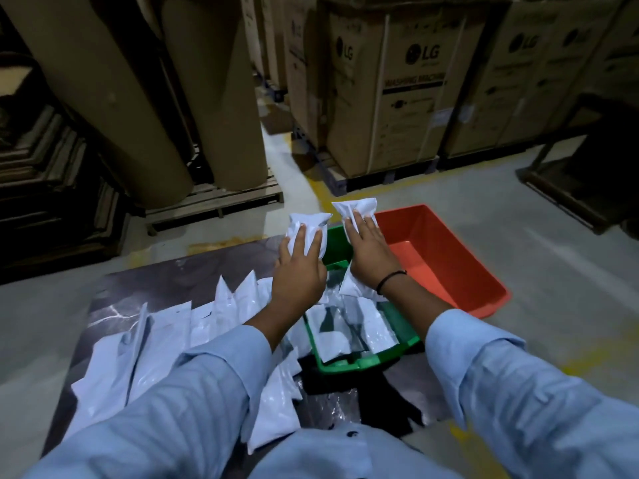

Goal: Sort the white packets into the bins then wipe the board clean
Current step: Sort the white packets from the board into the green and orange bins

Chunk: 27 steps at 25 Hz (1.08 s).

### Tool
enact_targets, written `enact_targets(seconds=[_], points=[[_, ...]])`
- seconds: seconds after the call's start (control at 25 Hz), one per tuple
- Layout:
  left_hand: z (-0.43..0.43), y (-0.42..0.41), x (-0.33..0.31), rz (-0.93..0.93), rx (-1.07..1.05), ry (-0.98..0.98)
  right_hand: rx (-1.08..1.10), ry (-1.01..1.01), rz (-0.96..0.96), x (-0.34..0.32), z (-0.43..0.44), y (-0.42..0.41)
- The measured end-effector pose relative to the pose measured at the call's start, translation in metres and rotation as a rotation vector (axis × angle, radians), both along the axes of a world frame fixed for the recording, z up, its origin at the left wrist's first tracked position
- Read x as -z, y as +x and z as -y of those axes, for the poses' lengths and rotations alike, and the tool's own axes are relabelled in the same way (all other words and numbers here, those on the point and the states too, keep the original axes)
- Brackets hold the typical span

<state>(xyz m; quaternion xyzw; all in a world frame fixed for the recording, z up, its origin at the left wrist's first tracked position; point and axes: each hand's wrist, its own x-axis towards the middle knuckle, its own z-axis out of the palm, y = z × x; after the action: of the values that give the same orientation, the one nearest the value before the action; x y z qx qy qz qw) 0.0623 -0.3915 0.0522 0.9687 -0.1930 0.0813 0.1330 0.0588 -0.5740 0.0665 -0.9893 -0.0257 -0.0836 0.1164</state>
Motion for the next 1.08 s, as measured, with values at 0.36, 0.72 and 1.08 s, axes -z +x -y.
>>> enact_targets(seconds=[0.36, 0.72, 1.08], points=[[0.061, -0.004, 0.002, -0.067, 0.055, 0.012, 0.112, -0.03, -0.005, 0.008, 0.115, -0.014], [0.092, 0.002, 0.005, -0.071, -0.002, -0.006, -0.007, -0.211, -0.263, 0.069, 0.185, 0.0], [0.106, 0.003, 0.013, -0.073, -0.039, -0.034, -0.089, -0.25, -0.455, 0.12, 0.206, 0.009]])
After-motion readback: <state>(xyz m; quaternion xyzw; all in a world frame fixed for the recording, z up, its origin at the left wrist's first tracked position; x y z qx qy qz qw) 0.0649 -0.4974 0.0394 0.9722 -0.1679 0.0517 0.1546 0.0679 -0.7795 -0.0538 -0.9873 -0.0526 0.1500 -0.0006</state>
